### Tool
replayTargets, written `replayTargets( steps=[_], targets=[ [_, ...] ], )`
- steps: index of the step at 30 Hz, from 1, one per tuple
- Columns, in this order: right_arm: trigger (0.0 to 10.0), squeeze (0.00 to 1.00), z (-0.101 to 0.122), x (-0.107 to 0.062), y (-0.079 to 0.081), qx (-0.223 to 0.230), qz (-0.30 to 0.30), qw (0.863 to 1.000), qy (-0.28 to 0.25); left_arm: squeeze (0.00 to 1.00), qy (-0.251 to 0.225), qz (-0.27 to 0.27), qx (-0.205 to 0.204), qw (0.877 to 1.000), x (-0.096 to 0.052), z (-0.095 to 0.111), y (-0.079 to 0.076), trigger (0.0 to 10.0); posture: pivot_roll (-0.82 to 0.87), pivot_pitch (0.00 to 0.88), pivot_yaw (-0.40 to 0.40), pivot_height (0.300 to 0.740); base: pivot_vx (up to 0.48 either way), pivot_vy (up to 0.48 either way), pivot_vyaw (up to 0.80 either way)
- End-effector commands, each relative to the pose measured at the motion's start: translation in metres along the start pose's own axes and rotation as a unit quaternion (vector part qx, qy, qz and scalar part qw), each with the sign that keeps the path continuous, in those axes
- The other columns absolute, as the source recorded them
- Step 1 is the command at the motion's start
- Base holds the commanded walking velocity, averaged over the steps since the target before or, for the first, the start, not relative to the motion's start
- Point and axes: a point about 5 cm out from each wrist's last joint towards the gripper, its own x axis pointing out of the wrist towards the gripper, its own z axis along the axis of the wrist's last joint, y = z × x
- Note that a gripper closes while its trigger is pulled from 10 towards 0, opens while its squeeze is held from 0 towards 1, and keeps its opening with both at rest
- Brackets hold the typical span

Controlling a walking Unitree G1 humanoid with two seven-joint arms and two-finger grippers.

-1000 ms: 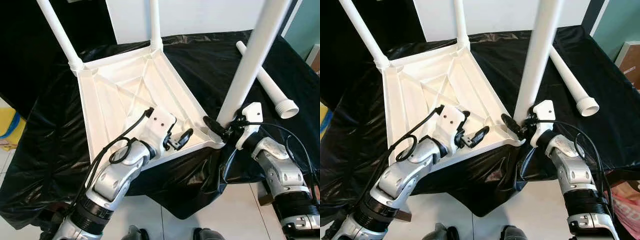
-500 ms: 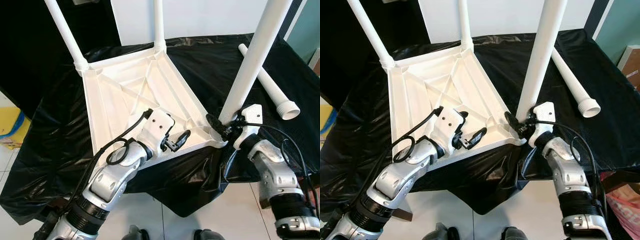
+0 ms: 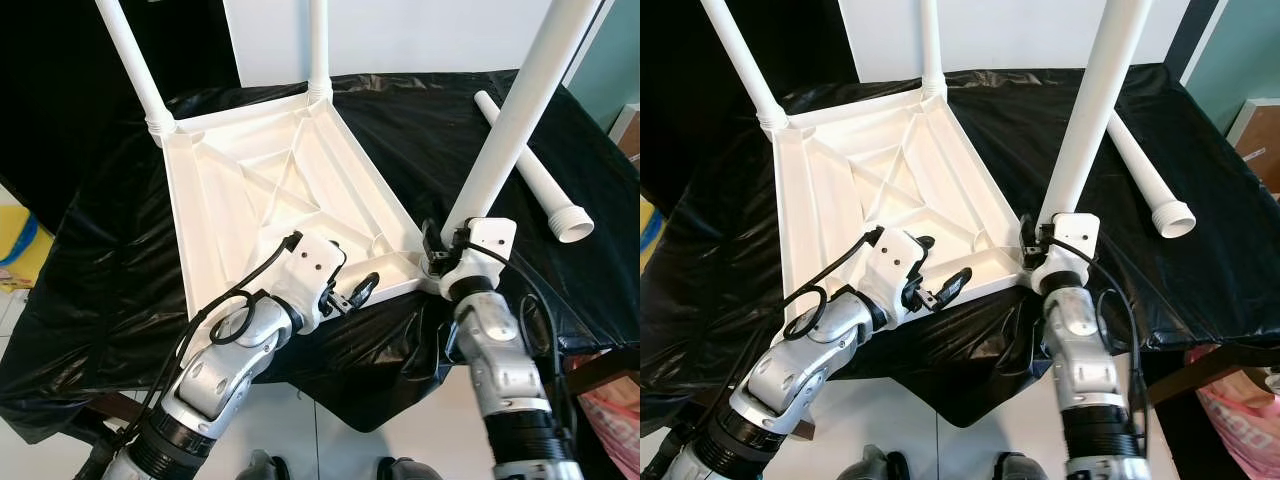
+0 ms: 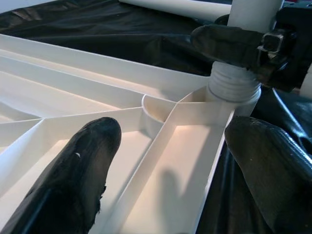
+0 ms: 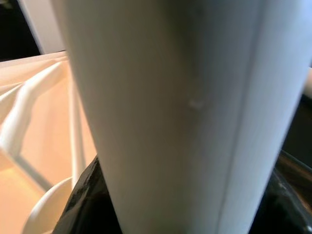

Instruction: Building children table

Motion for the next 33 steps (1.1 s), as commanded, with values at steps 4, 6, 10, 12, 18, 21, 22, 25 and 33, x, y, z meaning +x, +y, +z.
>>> replayTargets(
  steps=[4,6,10,12,18,21,22,25,33],
  targets=[
    [10.0,0.0,-0.027,-0.014,-0.002,0.022,-0.042,0.997,0.065,0.0,0.007,-0.048,-0.01,0.999,-0.002,-0.002,-0.007,10.0,-0.13,0.229,0.037,0.74,0.0,0.0,0.0],
    [10.0,0.0,-0.023,-0.014,-0.002,0.018,-0.038,0.998,0.052,0.0,0.006,-0.048,-0.011,0.999,-0.002,-0.001,-0.007,10.0,-0.13,0.232,0.039,0.74,0.0,0.0,0.0],
    [10.0,0.0,-0.016,-0.014,-0.005,0.023,-0.024,0.999,0.031,0.0,0.006,-0.048,-0.013,0.999,-0.002,-0.001,-0.006,10.0,-0.13,0.242,0.042,0.74,0.0,0.0,0.0],
    [10.0,0.0,-0.012,-0.014,-0.005,0.024,-0.017,0.999,0.024,0.0,0.006,-0.047,-0.013,0.999,-0.002,-0.001,-0.006,10.0,-0.14,0.243,0.043,0.74,0.0,0.0,0.0],
    [10.0,1.0,-0.003,-0.015,-0.005,0.025,0.015,1.0,0.0,0.0,0.006,-0.047,-0.011,0.999,-0.003,0.0,-0.003,10.0,-0.13,0.24,0.047,0.74,0.0,0.0,0.0],
    [10.0,1.0,0.001,-0.016,-0.01,0.021,0.034,0.999,-0.009,0.0,0.005,-0.046,-0.008,0.999,-0.003,0.001,-0.002,10.0,-0.13,0.236,0.05,0.74,0.0,0.0,0.0],
    [10.0,1.0,0.001,-0.016,-0.01,0.021,0.034,0.999,-0.009,0.0,0.005,-0.046,-0.008,0.999,-0.003,0.001,-0.002,10.0,-0.13,0.236,0.05,0.74,0.0,0.0,0.0],
    [10.0,1.0,0.004,-0.015,-0.017,0.018,0.078,0.997,-0.009,0.0,0.006,-0.047,-0.005,0.999,-0.004,0.003,0.0,10.0,-0.12,0.233,0.055,0.74,0.0,0.0,0.0],
    [10.0,0.0,0.017,-0.007,-0.023,-0.011,0.206,0.978,-0.015,0.0,0.008,-0.052,-0.002,0.999,-0.005,0.003,-0.001,10.0,-0.12,0.239,0.061,0.74,0.0,0.0,0.0]
  ],
)
